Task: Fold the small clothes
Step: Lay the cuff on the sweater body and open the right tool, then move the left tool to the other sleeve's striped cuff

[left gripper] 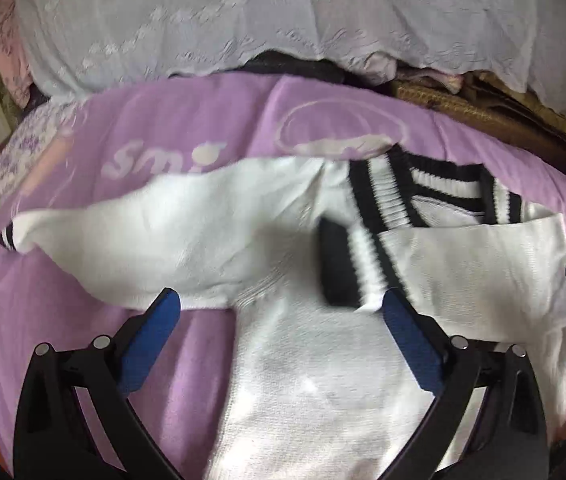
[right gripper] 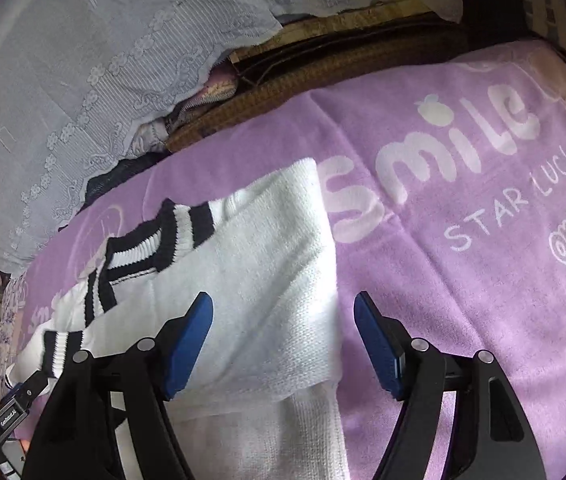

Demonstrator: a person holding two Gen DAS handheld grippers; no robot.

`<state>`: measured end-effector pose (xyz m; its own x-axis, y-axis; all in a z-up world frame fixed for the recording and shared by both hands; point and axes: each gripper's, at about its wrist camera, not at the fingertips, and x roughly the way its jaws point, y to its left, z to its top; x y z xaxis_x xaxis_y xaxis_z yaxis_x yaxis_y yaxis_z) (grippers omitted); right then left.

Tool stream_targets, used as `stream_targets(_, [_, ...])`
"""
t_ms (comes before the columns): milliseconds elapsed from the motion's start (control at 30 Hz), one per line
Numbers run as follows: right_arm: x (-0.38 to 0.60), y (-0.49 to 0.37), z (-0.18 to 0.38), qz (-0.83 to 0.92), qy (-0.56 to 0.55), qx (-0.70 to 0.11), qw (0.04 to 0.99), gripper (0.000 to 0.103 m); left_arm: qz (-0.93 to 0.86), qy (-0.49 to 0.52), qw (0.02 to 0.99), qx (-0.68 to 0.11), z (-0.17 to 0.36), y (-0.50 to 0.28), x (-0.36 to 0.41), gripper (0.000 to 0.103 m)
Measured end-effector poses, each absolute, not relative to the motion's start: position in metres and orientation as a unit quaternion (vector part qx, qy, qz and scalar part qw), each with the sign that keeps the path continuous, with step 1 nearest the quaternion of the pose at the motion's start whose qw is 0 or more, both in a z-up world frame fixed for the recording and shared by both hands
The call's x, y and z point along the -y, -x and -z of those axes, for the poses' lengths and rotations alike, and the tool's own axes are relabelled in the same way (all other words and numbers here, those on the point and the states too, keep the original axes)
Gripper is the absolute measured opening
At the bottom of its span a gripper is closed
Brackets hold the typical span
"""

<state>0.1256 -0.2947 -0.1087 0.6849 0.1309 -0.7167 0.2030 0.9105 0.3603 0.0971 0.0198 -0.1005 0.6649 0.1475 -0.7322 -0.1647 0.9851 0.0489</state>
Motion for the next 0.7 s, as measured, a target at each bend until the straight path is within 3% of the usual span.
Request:
stream_targets(100, [0.287, -0.126, 0.103, -0.001, -0.195, -0.390, 0.900, 0.073, -0.079, -0.054, 0.921, -0.377, 0.092, -0.103, 0.019, 0.099])
stream_targets(233, [0.286, -0.141, 0.129, 0.018, -0.167, -0.452, 0.876, 0.075, -0.093, -0.097, 0.871, -0.473, 0.143, -0.157, 0.035, 0.099])
stream_targets(433, [0.283, -0.125, 0.100, 0.020, -0.170, -0.396, 0.902, 0.074, -0.060, -0.007, 0.882, -0.468, 0.139, -0.148, 0.007, 0.099])
stream_targets(567, [0.252, -0.124, 0.095, -0.042, -0.144, -0.406, 0.901, 0.075, -0.073, -0.057, 0.883, -0.460, 0.139, -0.143, 0.006, 0.099])
stream_targets(700, [0.211, -0.133, 0.131, -0.057, -0.033, -0.458, 0.886, 0.092, -0.078, -0.023, 0.876, -0.476, 0.142, -0.125, -0.033, 0.099])
